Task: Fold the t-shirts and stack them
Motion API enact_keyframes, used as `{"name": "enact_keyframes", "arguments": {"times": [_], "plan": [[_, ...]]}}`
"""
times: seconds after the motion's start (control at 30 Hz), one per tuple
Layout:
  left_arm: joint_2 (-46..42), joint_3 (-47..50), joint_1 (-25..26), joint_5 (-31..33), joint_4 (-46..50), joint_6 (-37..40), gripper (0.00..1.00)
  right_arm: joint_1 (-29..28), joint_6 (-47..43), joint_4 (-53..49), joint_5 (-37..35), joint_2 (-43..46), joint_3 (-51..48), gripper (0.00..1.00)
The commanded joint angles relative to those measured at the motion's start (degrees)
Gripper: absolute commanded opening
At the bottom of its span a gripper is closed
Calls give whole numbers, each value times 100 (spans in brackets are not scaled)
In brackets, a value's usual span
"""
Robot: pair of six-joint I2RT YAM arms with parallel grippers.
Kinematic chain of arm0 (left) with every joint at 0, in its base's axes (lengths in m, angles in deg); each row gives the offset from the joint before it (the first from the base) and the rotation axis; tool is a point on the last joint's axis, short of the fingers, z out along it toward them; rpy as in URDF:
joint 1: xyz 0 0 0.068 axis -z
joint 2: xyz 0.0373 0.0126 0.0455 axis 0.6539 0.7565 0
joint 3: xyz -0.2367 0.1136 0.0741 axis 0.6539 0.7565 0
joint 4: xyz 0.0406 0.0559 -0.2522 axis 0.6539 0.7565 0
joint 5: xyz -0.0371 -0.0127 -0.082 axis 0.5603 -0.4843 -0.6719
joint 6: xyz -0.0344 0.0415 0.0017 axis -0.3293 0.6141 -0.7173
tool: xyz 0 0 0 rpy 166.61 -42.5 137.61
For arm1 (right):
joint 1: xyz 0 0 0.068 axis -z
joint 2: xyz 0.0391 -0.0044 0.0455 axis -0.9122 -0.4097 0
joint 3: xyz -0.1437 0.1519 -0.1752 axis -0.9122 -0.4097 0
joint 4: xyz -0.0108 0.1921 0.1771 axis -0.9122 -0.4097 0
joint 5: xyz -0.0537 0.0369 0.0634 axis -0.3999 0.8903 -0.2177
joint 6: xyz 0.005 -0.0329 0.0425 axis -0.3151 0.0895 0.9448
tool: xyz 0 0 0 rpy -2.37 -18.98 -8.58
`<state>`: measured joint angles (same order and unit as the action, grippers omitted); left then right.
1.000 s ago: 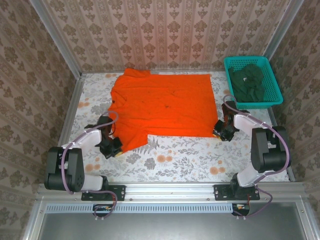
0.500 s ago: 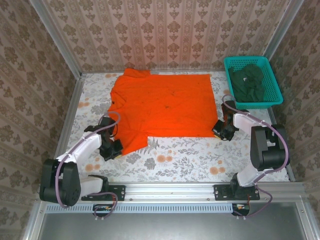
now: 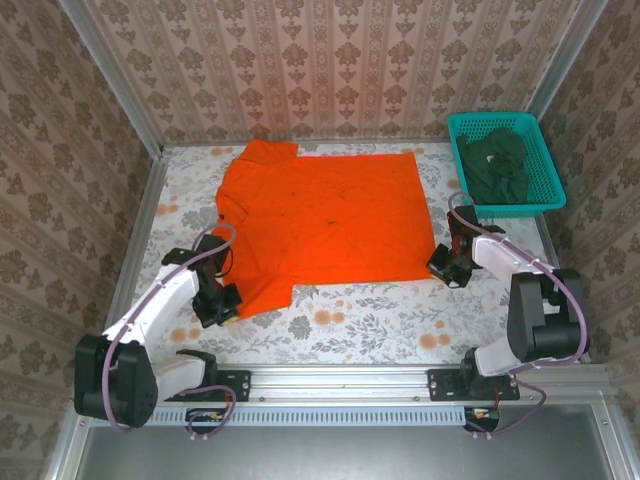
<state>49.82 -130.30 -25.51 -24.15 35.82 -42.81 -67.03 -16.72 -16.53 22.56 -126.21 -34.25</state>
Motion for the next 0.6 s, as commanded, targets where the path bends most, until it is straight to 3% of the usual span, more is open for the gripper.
{"name": "enact_keyframes", "arguments": {"times": [0.0,0.3,0.57], "plan": [[-63,-19,39,-204,512,-11,0,-62,-97,-330,127,271,-295,0],[97,-574,38,-514,617,20,0,-178,-77,-537,232,774,-373,0],[743,-1907,8,-553,487,40,0,-178,-236,-820,36,535,735,0]]}}
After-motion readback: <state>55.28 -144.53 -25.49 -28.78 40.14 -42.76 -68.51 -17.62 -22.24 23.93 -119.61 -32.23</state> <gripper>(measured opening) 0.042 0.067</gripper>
